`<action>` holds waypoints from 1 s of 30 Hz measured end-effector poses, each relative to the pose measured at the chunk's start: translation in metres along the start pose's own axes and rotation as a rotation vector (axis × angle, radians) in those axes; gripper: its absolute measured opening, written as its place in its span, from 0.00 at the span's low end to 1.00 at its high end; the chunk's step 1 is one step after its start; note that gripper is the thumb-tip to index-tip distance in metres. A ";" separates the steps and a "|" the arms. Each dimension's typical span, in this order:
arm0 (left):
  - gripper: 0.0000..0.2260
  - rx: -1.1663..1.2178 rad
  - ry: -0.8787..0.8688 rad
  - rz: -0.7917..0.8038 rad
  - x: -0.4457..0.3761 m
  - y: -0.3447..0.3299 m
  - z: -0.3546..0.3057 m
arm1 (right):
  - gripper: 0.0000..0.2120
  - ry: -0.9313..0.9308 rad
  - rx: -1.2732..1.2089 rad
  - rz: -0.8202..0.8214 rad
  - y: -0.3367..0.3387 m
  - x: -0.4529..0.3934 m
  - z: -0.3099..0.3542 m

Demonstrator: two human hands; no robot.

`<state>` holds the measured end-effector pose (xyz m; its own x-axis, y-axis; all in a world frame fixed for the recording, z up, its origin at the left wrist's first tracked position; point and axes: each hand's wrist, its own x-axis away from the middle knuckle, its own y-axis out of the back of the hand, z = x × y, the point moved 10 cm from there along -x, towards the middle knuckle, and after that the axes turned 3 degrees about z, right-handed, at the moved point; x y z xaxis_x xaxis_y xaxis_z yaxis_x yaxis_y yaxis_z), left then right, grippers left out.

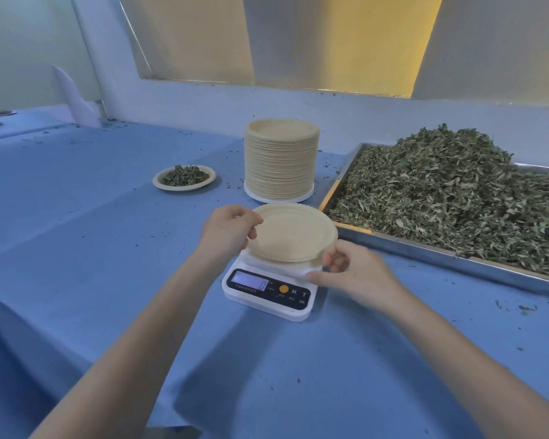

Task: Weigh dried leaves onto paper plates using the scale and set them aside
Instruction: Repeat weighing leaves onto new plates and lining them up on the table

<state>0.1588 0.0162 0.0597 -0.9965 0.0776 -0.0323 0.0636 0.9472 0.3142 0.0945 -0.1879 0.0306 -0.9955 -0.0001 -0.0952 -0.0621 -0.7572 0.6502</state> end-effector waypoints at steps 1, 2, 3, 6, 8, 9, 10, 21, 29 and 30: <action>0.06 0.002 0.002 -0.015 -0.001 0.001 0.002 | 0.13 -0.002 -0.013 -0.021 0.003 -0.001 0.000; 0.05 0.009 0.003 -0.031 -0.002 0.003 0.003 | 0.12 -0.004 -0.028 -0.045 0.006 -0.002 0.001; 0.05 0.016 0.003 -0.043 -0.003 0.004 0.004 | 0.11 -0.005 -0.044 -0.069 0.009 -0.004 0.001; 0.05 0.035 -0.004 -0.058 -0.007 0.003 0.005 | 0.10 -0.001 -0.065 -0.114 0.016 -0.010 0.004; 0.04 0.055 -0.029 -0.036 -0.010 -0.009 -0.004 | 0.08 -0.001 -0.064 -0.124 0.021 -0.015 0.006; 0.04 0.060 -0.051 -0.014 -0.013 -0.020 -0.013 | 0.08 -0.006 -0.061 -0.135 0.025 -0.018 0.005; 0.04 0.053 -0.077 0.011 -0.017 -0.033 -0.023 | 0.08 -0.020 -0.057 -0.150 0.031 -0.022 0.003; 0.07 -0.372 -0.125 0.284 -0.071 -0.204 -0.089 | 0.19 -0.238 0.269 -0.242 0.134 -0.065 -0.058; 0.21 -0.431 0.026 0.359 -0.090 -0.258 -0.061 | 0.34 -0.338 0.545 -0.059 0.134 -0.083 -0.092; 0.20 -0.409 0.038 0.370 -0.089 -0.261 -0.060 | 0.35 -0.338 0.538 -0.047 0.131 -0.086 -0.092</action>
<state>0.2274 -0.2565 0.0373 -0.9136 0.3636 0.1822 0.3908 0.6606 0.6410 0.1782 -0.3476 0.0544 -0.9530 0.2982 0.0534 -0.0463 -0.3176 0.9471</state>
